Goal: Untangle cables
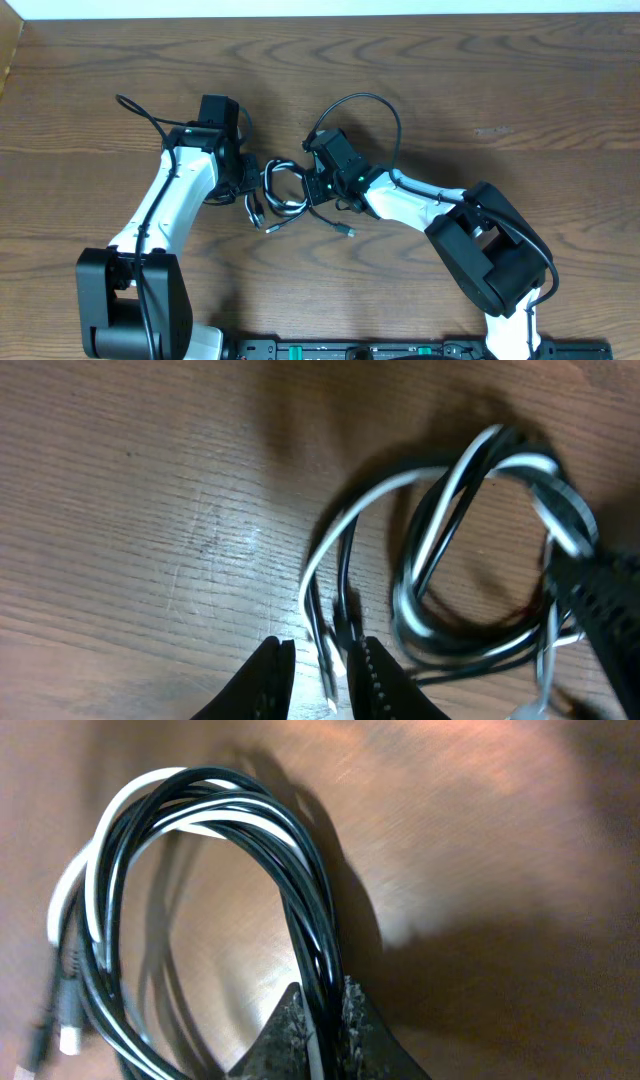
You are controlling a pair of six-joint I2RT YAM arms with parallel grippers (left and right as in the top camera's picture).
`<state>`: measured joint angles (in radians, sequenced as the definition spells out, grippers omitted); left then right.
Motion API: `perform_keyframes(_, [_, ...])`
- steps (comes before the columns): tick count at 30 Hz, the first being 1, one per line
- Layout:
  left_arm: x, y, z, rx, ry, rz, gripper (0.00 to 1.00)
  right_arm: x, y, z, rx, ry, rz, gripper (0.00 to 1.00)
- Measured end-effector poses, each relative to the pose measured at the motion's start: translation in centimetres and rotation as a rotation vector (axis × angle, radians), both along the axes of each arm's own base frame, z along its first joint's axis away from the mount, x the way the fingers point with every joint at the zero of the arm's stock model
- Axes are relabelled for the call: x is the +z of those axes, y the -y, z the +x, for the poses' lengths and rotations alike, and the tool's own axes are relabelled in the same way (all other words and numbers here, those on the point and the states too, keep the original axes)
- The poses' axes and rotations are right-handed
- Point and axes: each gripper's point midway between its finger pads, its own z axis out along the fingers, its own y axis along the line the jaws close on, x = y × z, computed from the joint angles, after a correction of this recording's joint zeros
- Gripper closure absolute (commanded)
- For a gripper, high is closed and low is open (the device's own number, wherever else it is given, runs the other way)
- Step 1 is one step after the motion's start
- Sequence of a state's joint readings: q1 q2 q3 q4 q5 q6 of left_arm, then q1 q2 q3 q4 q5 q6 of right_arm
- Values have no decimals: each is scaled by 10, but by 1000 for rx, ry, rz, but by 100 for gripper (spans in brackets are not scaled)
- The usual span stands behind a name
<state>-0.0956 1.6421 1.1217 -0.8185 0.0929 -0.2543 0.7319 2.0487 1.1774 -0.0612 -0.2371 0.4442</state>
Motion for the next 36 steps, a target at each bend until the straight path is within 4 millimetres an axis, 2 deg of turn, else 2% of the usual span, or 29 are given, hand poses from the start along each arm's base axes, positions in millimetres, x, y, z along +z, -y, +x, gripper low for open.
perform_keyframes(2, [0, -1, 0, 1, 0, 3, 72, 0, -3, -10, 31, -44, 20, 97])
perform_keyframes(7, [0, -2, 0, 2, 1, 10, 71, 0, -7, -25, 76, -115, 45, 96])
perform_keyframes(10, [0, -2, 0, 2, 1, 13, 72, 1, -7, -28, 83, -127, 48, 87])
perform_keyframes(12, [0, -2, 0, 2, 1, 14, 71, 3, -7, -28, 81, -128, 51, 80])
perform_keyframes(16, [0, -2, 0, 5, 0, 14, 71, 11, -8, -26, 82, -107, 60, 76])
perform_keyframes(20, [0, -2, 0, 5, 1, 13, 71, 12, -5, -21, 63, -85, 43, 76])
perform_keyframes(27, [-5, 2, -2, 7, -4, -16, 79, 9, 1, -14, 31, -57, 9, 76])
perform_keyframes(34, [-21, 16, -18, -2, -49, -97, 78, 9, 2, -12, 21, -47, -4, 75])
perform_keyframes(36, [-26, 17, -21, -3, -55, -107, 73, 8, 3, -12, 19, -45, -5, 75])
